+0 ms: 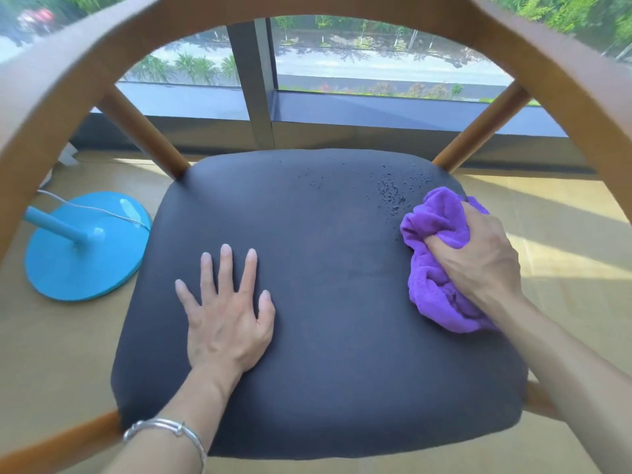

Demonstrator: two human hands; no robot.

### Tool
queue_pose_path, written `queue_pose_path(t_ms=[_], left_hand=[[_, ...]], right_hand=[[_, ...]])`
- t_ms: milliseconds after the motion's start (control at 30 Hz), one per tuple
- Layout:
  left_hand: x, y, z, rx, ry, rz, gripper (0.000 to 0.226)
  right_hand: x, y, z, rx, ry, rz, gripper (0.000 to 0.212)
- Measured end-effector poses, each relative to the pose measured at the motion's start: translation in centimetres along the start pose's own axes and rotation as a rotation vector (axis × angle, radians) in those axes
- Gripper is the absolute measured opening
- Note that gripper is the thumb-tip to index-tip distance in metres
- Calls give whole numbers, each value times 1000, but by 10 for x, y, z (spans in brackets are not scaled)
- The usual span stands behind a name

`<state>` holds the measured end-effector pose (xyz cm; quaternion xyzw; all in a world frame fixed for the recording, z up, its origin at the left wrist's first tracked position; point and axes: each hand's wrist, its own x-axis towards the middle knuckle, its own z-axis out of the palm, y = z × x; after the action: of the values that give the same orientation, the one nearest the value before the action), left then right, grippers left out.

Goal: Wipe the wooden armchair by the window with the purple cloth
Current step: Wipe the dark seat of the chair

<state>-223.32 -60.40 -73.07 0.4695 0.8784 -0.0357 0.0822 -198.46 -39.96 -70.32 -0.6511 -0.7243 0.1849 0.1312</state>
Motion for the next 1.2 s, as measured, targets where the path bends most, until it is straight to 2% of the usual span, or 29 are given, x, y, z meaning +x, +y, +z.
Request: queue_pose_path(t_ms=[133,267,400,500,600,767,833,933,1000,1133,1200], left_hand=[[1,-1,2,-1,23,10,64],[1,-1,1,6,26,23,64],[0,-2,2,23,2,31,63],[-2,-1,2,23,7,26,64],[-2,0,-2,22,13,24,66],[-2,2,-4,12,-8,5,68],[-1,3,-8,19,-54,2,70],[2,5,-15,67,-117,14,71],[4,8,-22,100,-153,13,70],[16,8,-39,217,-231,67,69],[28,5,-50,269,-215,151,54]], right_hand=[[12,-66,29,-54,-19,-188,39],[-28,-134,58,30,-143,-429,53],[-70,-158,72,81,-276,-615,58],[-69,-152,64,-1,-327,-586,68],[-48,-132,47,-107,-305,-505,67],[-9,-73,11,-148,-154,-152,61],[-10,-62,7,-94,-157,-31,67],[-19,-65,18,-128,-270,7,94],[-18,-72,19,-142,-323,30,102],[-17,-75,18,-144,-274,-11,88],[-18,-76,19,-125,-244,-62,78]])
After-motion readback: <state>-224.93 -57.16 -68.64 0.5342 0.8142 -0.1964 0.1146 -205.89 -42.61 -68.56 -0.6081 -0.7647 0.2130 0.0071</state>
